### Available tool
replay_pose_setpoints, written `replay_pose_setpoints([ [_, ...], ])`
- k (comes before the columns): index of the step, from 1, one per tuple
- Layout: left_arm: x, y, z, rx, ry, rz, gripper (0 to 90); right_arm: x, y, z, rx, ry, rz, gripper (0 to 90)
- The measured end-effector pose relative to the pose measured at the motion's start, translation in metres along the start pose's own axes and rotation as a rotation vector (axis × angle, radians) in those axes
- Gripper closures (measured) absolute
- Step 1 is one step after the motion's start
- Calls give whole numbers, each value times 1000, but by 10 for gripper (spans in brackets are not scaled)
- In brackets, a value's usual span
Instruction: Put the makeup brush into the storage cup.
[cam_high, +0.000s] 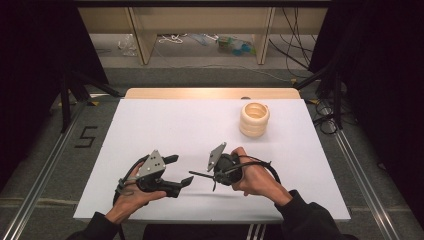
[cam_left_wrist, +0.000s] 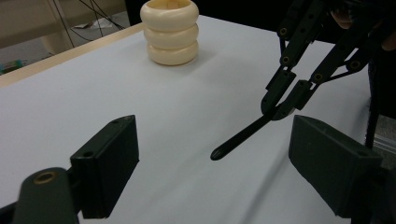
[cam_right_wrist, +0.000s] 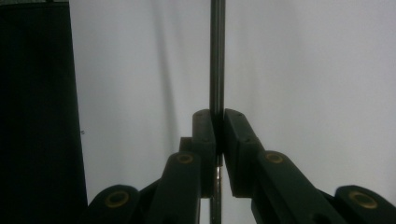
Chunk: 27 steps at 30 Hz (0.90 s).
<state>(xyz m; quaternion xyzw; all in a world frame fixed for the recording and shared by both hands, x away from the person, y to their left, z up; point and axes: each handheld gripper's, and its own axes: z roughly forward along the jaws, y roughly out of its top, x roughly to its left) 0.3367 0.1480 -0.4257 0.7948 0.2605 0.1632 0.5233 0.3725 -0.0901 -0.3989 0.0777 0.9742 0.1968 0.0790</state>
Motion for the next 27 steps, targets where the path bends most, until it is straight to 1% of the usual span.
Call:
replay_pose_setpoints([
  [1, -1, 2, 2, -2, -25, -20, 160, 1, 0, -1, 1, -3, 2, 837],
  [2, -1, 2, 2, -2, -25, -20, 161, 1, 0, -1, 1, -3, 2, 837],
  [3, 1, 4, 5, 15, -33, -5, 160, 1, 0, -2, -2, -1, 0, 837],
  [4, 1, 5, 6, 25, -32, -13, 160, 1, 1, -2, -1, -2, -1, 837],
  [5, 2, 6, 6, 26, -46, 2, 160, 1, 1, -2, -5, 0, -4, 837],
  [6, 2, 6, 6, 26, -46, 2, 161, 1, 1, -2, -5, 0, -4, 837],
  [8, 1, 8, 8, 51, -52, 3, 161, 2, 1, -4, -9, 4, -13, 837],
  [10, 1, 10, 8, 69, -64, 31, 162, 2, 2, -4, -6, 3, -10, 837],
  [11, -3, 11, 10, 80, -71, 31, 184, 2, 2, -4, -8, 5, -15, 837],
  [13, -3, 12, 11, 87, -77, 38, 182, 3, 2, -4, -7, 6, -15, 837],
  [16, -6, 13, 14, 133, -98, 63, 186, 4, 3, -3, -4, 2, -29, 837],
  [17, -6, 13, 14, 133, -98, 63, 192, 4, 3, -3, -4, 2, -29, 837],
  [18, -7, 13, 16, 140, -109, 69, 198, 3, 3, -4, 2, -9, -52, 837],
  [20, -7, 14, 17, 149, -113, 72, 199, 4, 3, -5, 9, -12, -51, 837],
  [21, -7, 14, 17, 149, -113, 72, 202, 4, 3, -5, 8, -12, -58, 838],
  [22, -7, 15, 18, 162, -127, 83, 207, 4, 3, -5, 11, -10, -59, 837],
  [24, -7, 16, 19, 180, -139, 92, 208, 5, 3, -4, 4, -7, -70, 837],
  [25, -7, 16, 19, 180, -139, 92, 212, 5, 3, -4, 4, -7, -70, 837],
  [26, -8, 17, 20, 181, -148, 92, 215, 5, 4, -4, 4, -10, -82, 837],
  [27, -9, 17, 21, 196, -149, 96, 215, 5, 4, -4, 4, -10, -82, 837],
])
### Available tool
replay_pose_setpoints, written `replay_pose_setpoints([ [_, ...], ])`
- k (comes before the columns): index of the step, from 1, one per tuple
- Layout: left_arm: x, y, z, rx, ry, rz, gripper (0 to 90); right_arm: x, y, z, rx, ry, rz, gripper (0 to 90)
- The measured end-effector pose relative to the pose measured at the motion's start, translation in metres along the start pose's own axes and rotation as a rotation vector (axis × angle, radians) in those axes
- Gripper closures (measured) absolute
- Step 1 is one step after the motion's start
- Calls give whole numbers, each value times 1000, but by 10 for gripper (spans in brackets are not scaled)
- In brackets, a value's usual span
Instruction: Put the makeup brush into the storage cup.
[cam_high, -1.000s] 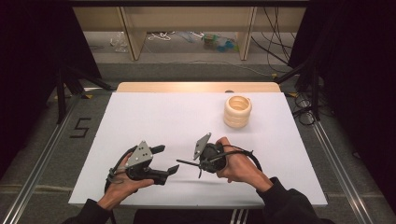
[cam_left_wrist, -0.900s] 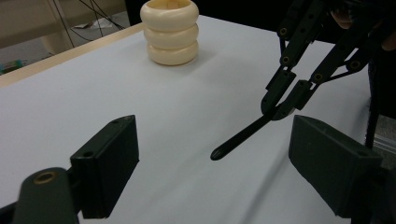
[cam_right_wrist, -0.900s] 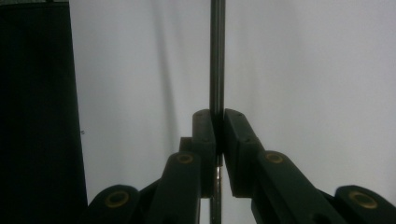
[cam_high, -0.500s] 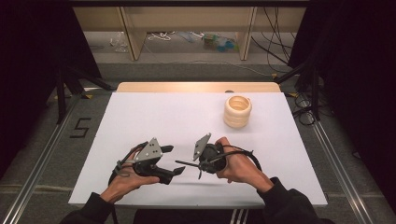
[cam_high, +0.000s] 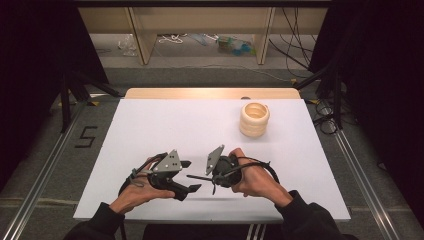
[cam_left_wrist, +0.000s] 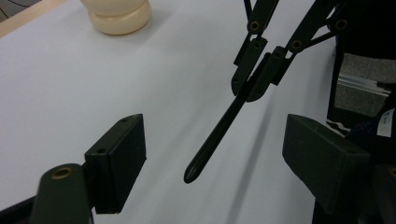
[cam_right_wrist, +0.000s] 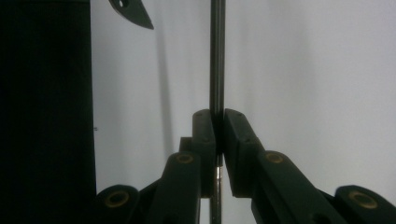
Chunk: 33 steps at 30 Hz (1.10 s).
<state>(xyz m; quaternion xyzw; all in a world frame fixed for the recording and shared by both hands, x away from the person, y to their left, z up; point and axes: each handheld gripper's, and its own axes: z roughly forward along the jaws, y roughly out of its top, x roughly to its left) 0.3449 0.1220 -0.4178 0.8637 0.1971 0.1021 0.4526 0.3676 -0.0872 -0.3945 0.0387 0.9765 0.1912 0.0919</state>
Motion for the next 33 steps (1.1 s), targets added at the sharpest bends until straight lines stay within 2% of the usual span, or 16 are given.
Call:
replay_pose_setpoints([
  [4, -1, 2, 4, 50, -28, 8, 214, 1, 0, 1, 10, 3, -19, 837],
  [7, 0, 3, 6, 67, -38, 8, 233, 3, 1, 1, 8, 9, -20, 837],
  [8, 1, 4, 7, 80, -40, 24, 241, 4, 1, 1, 5, 19, -25, 837],
  [13, 0, 6, 8, 89, -55, 11, 255, 5, 2, 3, 14, 22, -31, 837],
  [16, -1, 7, 11, 116, -64, 32, 282, 6, 3, 3, 12, 30, -40, 837],
  [26, -4, 7, 17, 142, -94, 48, 396, 7, 4, 4, 11, 28, -56, 837],
  [27, -4, 7, 17, 141, -95, 50, 410, 6, 4, 4, 7, 25, -74, 837],
  [32, -5, 6, 18, 140, -103, 53, 482, 9, 5, 5, 9, 39, -60, 837],
  [33, -5, 6, 18, 142, -107, 54, 497, 9, 5, 5, 6, 31, -75, 837],
])
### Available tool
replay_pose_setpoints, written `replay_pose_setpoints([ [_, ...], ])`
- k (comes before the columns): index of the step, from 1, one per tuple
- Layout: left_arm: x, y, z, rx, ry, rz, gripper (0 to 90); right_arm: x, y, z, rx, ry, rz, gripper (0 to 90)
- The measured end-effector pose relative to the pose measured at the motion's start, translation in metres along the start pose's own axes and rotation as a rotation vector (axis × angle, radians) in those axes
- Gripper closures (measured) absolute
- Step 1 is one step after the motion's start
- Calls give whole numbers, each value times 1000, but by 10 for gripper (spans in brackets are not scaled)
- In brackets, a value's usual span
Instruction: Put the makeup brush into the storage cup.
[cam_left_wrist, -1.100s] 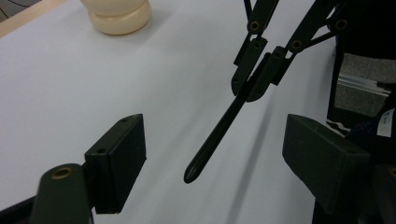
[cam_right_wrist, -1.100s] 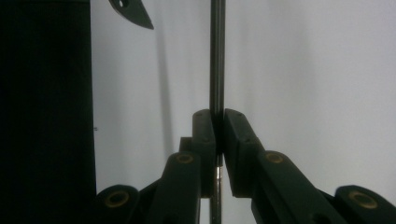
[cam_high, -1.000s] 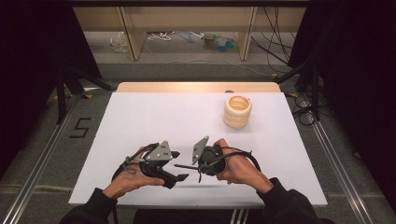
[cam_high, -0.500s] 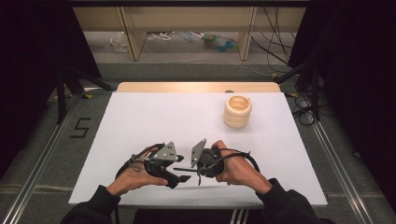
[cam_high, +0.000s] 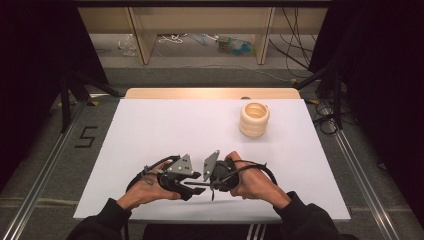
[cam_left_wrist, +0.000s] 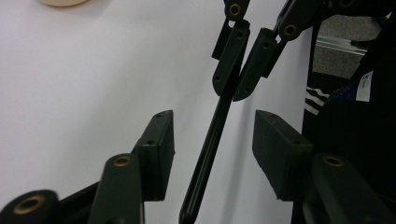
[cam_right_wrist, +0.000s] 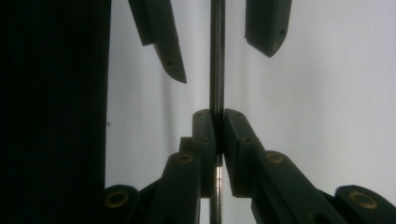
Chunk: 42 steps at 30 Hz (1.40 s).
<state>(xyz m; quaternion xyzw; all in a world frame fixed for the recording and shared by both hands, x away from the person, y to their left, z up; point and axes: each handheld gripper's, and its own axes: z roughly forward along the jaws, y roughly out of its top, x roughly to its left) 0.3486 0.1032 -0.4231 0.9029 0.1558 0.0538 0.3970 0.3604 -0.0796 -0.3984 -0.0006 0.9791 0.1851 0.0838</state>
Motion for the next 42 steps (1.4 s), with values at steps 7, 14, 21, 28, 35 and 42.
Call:
replay_pose_setpoints([
  [7, 2, -1, 0, 20, -9, 29, 580, 0, 0, 0, -3, 10, -6, 837],
  [14, 0, -1, 0, 28, -28, 47, 629, 1, 1, 0, -1, 13, -9, 837],
  [21, 0, -2, 2, 32, -42, 46, 665, 2, 2, 1, -1, 15, -9, 837],
  [28, 1, -4, 3, 34, -59, 45, 697, 2, 2, 1, -8, 31, -22, 837],
  [35, 2, -5, 5, 48, -76, 52, 724, 4, 3, 1, -11, 46, -23, 837],
  [42, 3, -7, 9, 60, -87, 55, 780, 3, 3, 4, -14, 55, -52, 837],
])
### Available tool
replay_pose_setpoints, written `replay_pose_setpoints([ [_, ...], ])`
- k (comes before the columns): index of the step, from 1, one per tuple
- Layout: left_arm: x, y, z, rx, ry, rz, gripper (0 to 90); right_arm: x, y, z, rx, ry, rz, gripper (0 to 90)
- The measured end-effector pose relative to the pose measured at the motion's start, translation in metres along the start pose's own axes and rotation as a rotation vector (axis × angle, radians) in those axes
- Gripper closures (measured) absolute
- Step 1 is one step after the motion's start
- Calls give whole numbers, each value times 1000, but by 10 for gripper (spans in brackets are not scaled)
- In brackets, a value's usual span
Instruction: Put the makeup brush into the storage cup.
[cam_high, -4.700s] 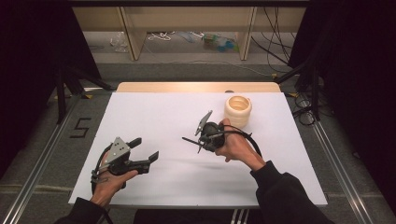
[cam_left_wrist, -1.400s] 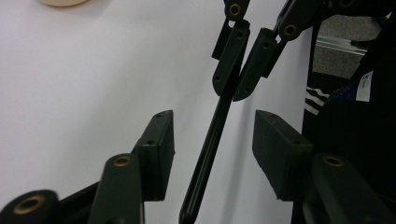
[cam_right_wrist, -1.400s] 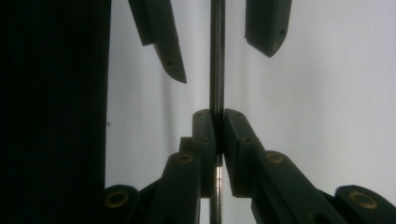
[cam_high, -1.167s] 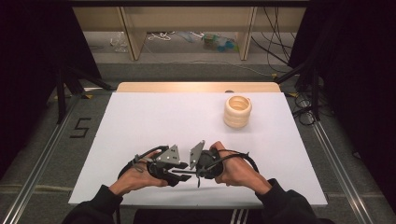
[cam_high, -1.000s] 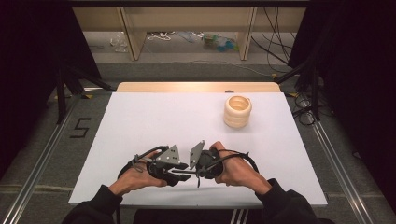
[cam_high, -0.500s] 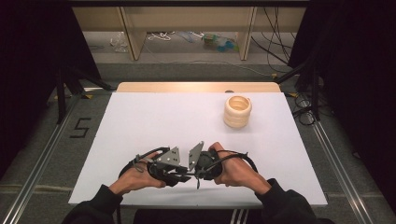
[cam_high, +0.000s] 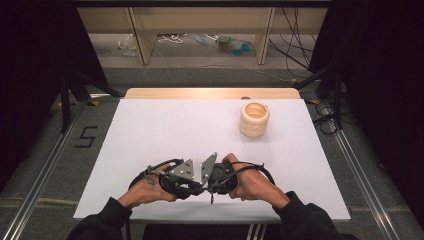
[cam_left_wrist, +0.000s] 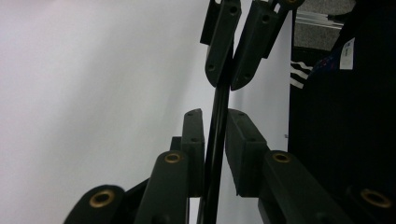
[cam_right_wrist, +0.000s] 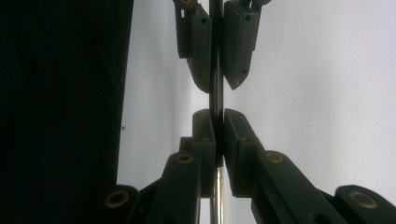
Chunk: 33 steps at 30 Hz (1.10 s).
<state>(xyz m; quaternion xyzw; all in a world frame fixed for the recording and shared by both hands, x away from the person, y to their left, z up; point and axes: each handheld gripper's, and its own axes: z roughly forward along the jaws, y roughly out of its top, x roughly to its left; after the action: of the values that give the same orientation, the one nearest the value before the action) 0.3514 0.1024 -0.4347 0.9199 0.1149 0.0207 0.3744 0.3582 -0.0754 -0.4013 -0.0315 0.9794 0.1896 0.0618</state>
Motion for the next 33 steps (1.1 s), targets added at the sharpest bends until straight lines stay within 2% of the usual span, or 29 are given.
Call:
replay_pose_setpoints([
  [4, 0, -1, 1, 7, -16, 16, 802, 0, 0, 1, 3, -9, -16, 837],
  [7, 1, -1, 1, 12, -30, 25, 819, 2, 0, 0, 7, 4, -4, 835],
  [10, 0, -2, 2, 12, -41, 32, 833, 2, 0, 1, 5, 6, -13, 830],
  [14, 0, -2, 2, 0, -56, 22, 836, 2, 0, 1, 4, 11, -20, 825],
  [15, 0, -3, 2, -3, -51, 20, 836, 1, -1, 0, 3, 6, -19, 814],
  [18, 2, -3, 0, -2, -38, 25, 836, 1, -2, -7, -18, 1, 6, 694],
  [19, 2, -3, 0, -2, -38, 25, 836, 1, -2, -7, -18, 1, 6, 694],
  [20, 2, -3, -1, -8, -39, 19, 836, 0, -3, -10, -29, -14, 7, 657],
  [22, 4, -4, -3, -23, -28, 4, 836, -3, -7, -21, -45, -54, 46, 568],
  [23, 4, -4, -3, -23, -28, 4, 836, -3, -7, -21, -45, -54, 46, 568],
  [24, 5, -5, -4, -25, -22, -5, 836, -5, -9, -23, -69, -67, 44, 533],
  [26, 6, -5, -5, -39, -9, -20, 836, -6, -13, -31, -103, -70, 97, 459],
  [27, 8, -6, -7, -48, 0, -35, 836, -9, -17, -34, -124, -90, 121, 388],
  [28, 8, -6, -7, -48, 0, -35, 836, -10, -19, -37, -146, -106, 145, 356],
  [29, 9, -6, -7, -53, 10, -43, 836, -10, -19, -37, -146, -106, 145, 356],
  [31, 11, -7, -8, -65, 28, -60, 836, -14, -26, -40, -202, -148, 209, 252],
  [32, 12, -7, -9, -72, 35, -67, 836, -17, -32, -44, -228, -187, 265, 247],
  [33, 14, -8, -9, -86, 40, -84, 836, -17, -34, -45, -232, -192, 277, 244],
])
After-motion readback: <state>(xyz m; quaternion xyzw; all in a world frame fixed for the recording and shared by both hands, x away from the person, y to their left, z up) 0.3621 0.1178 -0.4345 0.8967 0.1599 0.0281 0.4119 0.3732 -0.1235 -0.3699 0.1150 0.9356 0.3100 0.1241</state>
